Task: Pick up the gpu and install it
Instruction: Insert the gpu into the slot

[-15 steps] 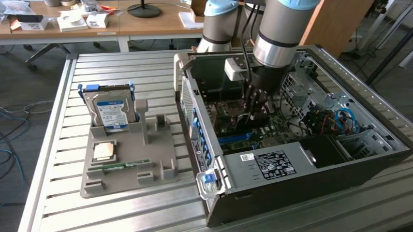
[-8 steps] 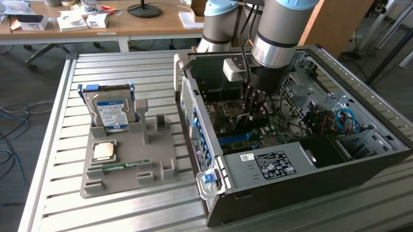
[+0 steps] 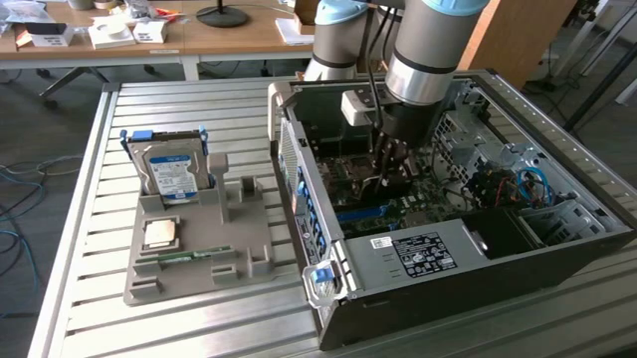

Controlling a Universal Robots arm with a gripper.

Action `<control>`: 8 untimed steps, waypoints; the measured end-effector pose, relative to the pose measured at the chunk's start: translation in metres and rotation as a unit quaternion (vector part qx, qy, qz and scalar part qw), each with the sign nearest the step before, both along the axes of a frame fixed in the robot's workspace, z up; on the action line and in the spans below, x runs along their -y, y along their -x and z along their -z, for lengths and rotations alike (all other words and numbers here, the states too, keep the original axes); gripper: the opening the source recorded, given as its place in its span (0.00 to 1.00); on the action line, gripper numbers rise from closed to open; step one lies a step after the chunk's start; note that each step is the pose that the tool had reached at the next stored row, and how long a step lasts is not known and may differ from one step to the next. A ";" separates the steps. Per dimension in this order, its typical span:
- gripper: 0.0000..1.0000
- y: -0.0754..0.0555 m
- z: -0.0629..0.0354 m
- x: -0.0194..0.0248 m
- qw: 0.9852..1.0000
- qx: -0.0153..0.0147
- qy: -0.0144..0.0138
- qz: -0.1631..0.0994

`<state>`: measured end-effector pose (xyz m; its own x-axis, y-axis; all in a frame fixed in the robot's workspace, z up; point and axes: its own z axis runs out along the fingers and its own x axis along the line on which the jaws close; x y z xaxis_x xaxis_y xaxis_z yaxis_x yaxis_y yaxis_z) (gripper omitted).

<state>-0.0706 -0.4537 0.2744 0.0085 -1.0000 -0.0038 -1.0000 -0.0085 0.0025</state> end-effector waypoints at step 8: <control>0.26 0.004 0.0001 0.0000 1.000 0.000 0.000 0.000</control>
